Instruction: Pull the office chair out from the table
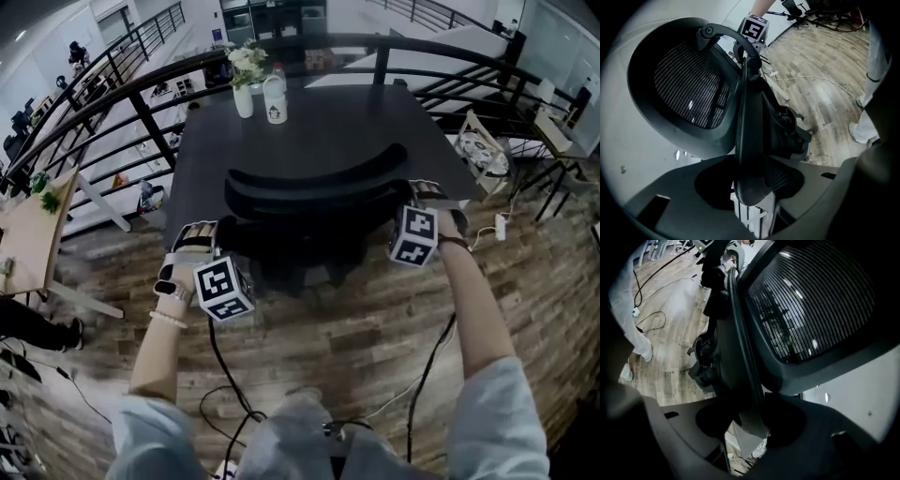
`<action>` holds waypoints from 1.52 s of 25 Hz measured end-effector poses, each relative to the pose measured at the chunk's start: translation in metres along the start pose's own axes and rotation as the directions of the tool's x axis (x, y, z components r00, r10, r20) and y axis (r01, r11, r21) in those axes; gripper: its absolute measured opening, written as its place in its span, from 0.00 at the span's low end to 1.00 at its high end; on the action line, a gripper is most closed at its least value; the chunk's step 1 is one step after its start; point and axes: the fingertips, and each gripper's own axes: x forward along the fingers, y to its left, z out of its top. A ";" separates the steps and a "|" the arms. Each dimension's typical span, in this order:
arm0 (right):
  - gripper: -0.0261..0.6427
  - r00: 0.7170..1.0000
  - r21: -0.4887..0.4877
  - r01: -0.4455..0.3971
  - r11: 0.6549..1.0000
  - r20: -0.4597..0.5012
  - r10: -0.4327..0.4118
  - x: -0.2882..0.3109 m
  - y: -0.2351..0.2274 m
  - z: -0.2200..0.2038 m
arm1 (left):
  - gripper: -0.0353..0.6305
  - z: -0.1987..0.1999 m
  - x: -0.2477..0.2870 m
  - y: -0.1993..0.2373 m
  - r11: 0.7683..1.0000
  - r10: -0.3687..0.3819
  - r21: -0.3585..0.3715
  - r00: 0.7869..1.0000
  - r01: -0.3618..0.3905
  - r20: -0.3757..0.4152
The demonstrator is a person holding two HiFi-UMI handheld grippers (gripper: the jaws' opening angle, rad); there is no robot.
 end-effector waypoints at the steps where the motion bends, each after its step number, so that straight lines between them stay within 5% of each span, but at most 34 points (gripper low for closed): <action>1: 0.33 1.000 0.002 0.000 1.000 0.001 0.000 -0.001 0.001 0.000 | 0.35 0.000 0.000 -0.001 1.000 -0.001 -0.003 1.000 0.001 -0.010; 26: 0.33 0.999 0.057 0.030 0.998 0.039 -0.033 -0.131 0.094 -0.099 | 0.34 0.094 -0.095 -0.083 0.999 -0.045 0.029 0.999 0.045 -0.007; 38: 0.33 0.991 -0.011 0.059 0.998 0.120 -0.057 -0.206 0.155 -0.096 | 0.35 0.087 -0.169 -0.130 0.999 -0.040 0.012 0.998 0.041 -0.050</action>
